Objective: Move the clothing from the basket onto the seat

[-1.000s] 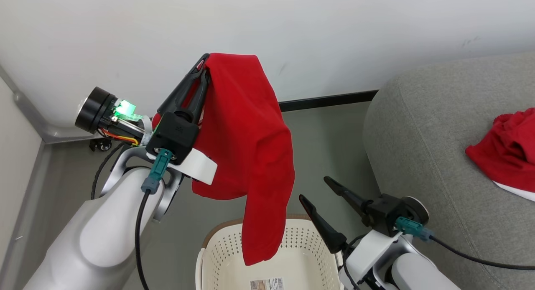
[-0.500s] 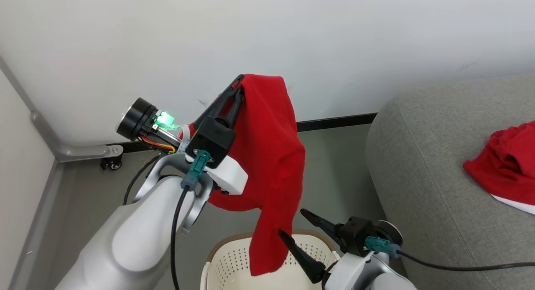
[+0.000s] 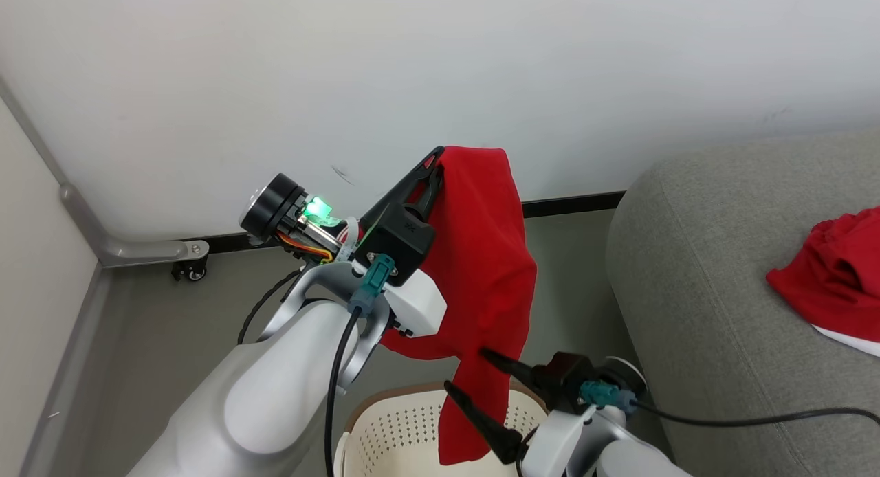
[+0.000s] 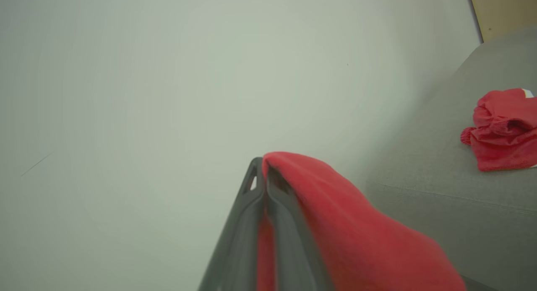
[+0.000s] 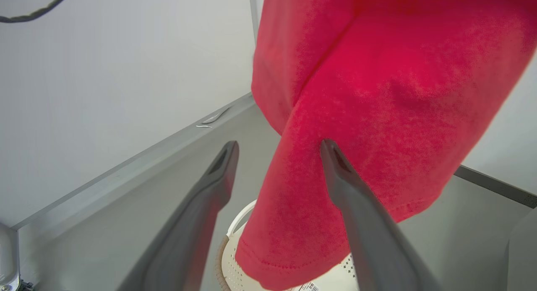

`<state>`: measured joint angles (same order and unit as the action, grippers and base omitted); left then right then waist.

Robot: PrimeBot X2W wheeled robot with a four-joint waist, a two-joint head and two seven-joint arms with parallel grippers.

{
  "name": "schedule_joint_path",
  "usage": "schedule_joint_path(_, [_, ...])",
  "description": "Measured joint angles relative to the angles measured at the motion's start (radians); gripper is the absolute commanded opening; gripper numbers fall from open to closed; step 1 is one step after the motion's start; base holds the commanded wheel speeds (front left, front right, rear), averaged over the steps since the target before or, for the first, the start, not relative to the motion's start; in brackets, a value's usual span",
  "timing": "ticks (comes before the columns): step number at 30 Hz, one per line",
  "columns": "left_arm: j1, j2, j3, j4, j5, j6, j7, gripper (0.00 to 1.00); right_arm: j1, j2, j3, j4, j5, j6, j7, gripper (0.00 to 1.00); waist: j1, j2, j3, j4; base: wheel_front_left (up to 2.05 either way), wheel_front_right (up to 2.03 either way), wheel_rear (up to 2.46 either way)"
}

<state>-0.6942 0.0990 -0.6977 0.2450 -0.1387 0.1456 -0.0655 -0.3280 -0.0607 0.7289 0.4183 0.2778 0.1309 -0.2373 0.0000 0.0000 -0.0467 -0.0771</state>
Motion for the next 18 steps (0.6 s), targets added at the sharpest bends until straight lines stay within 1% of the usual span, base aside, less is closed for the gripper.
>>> schedule_joint_path(8, [-0.002, -0.005, -0.005, 0.005, 0.000, 0.000, 0.003, 0.00, -0.073, -0.002, -0.041, 0.022, 0.011, 0.000, -0.001, 1.00, 0.0000, 0.0000, -0.001, 0.004, 0.00, 0.00, 0.00])
schedule_joint_path(12, [-0.013, -0.011, -0.011, 0.008, 0.000, 0.000, 0.004, 0.00, -0.085, -0.002, -0.030, 0.053, 0.010, 0.000, -0.001, 1.00, 0.0000, 0.0000, 0.001, 0.008, 0.00, 0.00, 0.00])
schedule_joint_path(14, [-0.018, -0.017, -0.012, 0.008, 0.000, 0.000, 0.005, 0.00, -0.100, -0.001, -0.027, 0.067, -0.010, 0.000, -0.002, 1.00, 0.0000, 0.0000, 0.001, 0.011, 0.00, 0.00, 0.00])
schedule_joint_path(18, [-0.018, -0.027, -0.018, 0.010, 0.000, 0.000, 0.011, 0.00, -0.112, -0.002, 0.005, 0.088, -0.026, 0.000, -0.002, 1.00, 0.0000, 0.0000, 0.003, 0.017, 0.00, 0.00, 0.00])
